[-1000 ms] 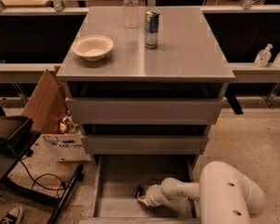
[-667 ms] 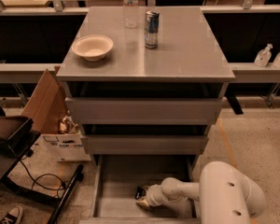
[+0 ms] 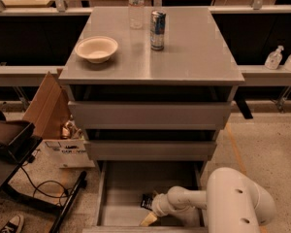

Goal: Pick rxbar blueberry from bottom drawer and place on counter

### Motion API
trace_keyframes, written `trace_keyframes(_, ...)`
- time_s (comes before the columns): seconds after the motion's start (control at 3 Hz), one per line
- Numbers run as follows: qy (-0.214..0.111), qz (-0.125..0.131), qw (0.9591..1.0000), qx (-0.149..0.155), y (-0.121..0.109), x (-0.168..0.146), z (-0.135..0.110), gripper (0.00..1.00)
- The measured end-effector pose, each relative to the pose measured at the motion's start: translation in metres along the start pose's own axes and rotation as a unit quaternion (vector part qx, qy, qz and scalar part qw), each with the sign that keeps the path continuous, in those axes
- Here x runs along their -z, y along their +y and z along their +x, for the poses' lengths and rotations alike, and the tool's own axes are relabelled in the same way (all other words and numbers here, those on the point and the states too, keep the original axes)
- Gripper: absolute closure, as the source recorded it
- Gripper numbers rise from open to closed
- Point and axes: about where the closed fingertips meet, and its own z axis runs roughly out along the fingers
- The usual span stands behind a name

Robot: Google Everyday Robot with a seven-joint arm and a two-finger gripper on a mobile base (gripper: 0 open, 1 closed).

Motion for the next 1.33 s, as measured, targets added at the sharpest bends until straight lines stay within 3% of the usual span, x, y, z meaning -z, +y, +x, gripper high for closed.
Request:
trace_keyframes(0.33, 0.033, 0.027, 0.9991, 0.0, 0.01, 0.007, 0.0, 0.0)
trace_keyframes(0.67, 0.033, 0.027, 0.9991, 0.0, 0.01, 0.007, 0.0, 0.0)
trace_keyframes(1.0, 0.037, 0.02, 0.9991, -0.005, 0.001, 0.001, 0.007, 0.14)
trace_keyframes(1.33, 0.036, 0.021, 0.9991, -0.005, -0.004, 0.001, 0.004, 0.37)
